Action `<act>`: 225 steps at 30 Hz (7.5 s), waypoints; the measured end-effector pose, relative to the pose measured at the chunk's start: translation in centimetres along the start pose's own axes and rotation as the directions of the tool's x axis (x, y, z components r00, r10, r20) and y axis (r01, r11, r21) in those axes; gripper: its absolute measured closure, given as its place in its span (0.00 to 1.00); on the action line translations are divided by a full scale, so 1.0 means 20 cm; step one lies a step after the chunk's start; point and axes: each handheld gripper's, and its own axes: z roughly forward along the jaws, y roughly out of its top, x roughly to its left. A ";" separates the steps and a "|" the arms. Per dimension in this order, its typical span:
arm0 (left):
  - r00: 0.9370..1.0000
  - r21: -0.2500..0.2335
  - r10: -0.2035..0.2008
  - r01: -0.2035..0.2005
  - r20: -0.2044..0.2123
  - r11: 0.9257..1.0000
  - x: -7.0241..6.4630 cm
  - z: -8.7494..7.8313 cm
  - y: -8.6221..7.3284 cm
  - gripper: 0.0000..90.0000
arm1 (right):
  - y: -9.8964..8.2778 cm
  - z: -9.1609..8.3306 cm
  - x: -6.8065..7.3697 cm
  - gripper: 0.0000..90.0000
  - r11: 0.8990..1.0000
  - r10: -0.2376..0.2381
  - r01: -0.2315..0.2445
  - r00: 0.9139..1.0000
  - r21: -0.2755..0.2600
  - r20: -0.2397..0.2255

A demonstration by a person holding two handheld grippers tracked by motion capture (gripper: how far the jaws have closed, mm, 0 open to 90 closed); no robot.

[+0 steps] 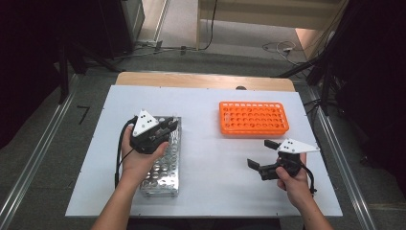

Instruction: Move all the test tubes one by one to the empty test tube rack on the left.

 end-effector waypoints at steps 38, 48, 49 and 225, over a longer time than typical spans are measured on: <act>0.998 0.177 -0.031 0.020 0.062 0.984 -0.02 0.05 -0.08 0.52 | 0.03 0.01 0.02 0.00 1.000 -0.004 0.004 1.000 -0.006 0.006; 0.990 0.085 -0.076 0.066 0.115 0.994 -0.03 -0.07 -0.09 0.25 | 0.11 0.09 0.03 0.00 1.000 -0.009 0.009 1.000 0.003 0.007; 0.991 0.081 -0.076 0.067 0.114 0.994 -0.04 -0.07 -0.09 0.21 | 0.12 0.10 0.03 0.00 1.000 -0.001 0.001 1.000 0.004 0.011; 0.995 -0.039 0.008 -0.004 0.103 0.999 -0.12 -0.20 0.06 0.83 | 0.04 -0.09 0.04 0.00 1.000 -0.020 0.020 1.000 -0.008 -0.011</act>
